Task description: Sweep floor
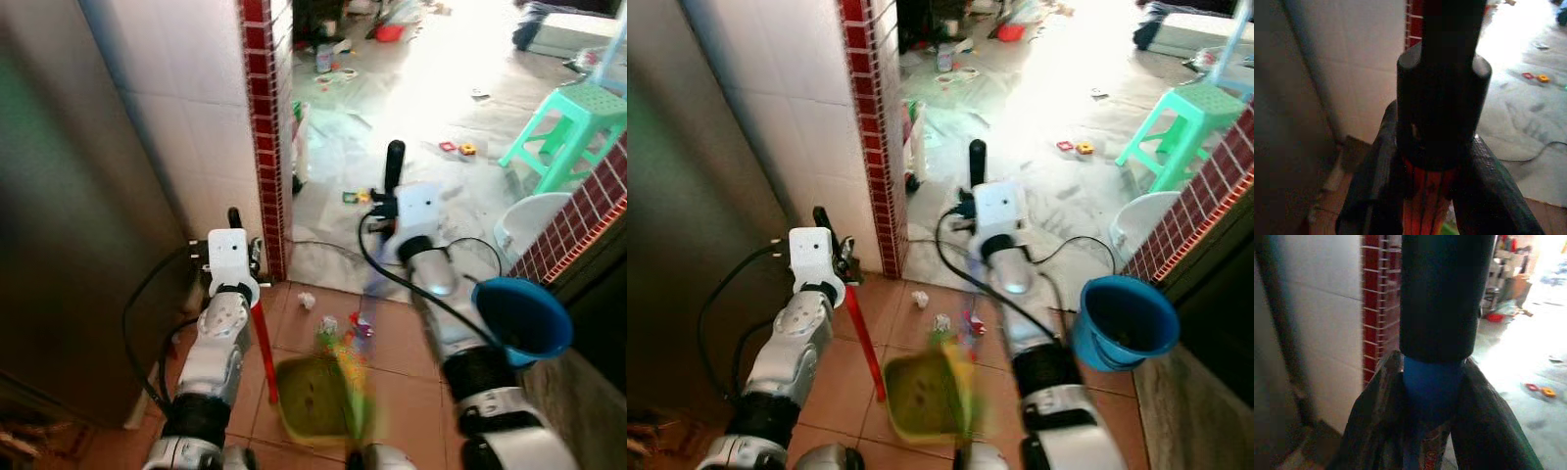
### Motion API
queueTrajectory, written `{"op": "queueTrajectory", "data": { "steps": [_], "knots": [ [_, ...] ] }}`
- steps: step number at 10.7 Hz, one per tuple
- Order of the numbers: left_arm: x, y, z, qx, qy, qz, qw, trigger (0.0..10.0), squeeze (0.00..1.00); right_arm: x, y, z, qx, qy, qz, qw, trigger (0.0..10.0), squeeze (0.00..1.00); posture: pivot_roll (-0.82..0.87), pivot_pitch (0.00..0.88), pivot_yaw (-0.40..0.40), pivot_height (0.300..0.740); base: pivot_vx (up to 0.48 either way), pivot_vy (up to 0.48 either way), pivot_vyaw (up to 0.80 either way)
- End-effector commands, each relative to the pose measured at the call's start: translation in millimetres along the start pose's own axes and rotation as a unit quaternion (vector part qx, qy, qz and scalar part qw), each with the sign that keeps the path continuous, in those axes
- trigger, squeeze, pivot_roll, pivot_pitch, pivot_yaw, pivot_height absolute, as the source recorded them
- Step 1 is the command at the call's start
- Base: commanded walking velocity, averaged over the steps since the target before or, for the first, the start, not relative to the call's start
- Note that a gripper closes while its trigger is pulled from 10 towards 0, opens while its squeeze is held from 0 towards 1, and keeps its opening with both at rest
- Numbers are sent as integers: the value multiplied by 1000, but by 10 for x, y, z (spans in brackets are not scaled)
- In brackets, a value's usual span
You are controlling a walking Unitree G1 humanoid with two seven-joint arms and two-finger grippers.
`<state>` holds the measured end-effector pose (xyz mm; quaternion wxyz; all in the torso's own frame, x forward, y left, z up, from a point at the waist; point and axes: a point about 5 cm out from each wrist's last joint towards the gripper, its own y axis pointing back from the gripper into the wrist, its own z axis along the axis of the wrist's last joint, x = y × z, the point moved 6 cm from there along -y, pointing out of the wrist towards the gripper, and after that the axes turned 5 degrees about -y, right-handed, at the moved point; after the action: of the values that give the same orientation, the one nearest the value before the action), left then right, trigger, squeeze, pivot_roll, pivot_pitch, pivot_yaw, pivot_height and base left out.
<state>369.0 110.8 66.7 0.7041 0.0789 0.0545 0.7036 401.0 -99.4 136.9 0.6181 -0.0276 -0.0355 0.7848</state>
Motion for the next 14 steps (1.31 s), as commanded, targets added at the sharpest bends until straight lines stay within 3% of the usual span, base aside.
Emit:
{"op": "queueTrajectory", "data": {
  "steps": [1,3,5,7,10,12,14],
  "knots": [
    [55,-59,151,-28,-4,12,1000,10000,0,-24,-30,182,-24,35,5,999,10000,0,-57,68,-35,740,0,0,0],
    [259,-116,-26,-4,-28,64,998,10000,0,12,-43,307,-40,36,17,998,10000,0,-116,83,0,740,0,0,0],
    [147,-134,-88,7,-16,50,999,10000,0,-62,-41,304,-24,30,17,999,10000,0,-124,99,3,740,0,0,0],
    [91,-107,-169,-2,-33,47,998,10000,0,-16,-16,250,-20,42,29,999,10000,0,-120,83,3,740,0,0,0],
    [179,-150,-206,-11,-41,69,997,10000,0,302,26,137,12,-1,111,994,10000,0,-117,67,17,740,0,0,0],
    [172,-168,-207,-11,-43,62,997,10000,0,552,117,169,21,-7,199,980,10000,0,-123,63,20,740,0,0,0],
    [136,-195,-214,-14,-44,58,997,10000,0,772,281,380,36,-46,313,948,10000,0,-131,57,24,740,0,0,0]
  ]
}}
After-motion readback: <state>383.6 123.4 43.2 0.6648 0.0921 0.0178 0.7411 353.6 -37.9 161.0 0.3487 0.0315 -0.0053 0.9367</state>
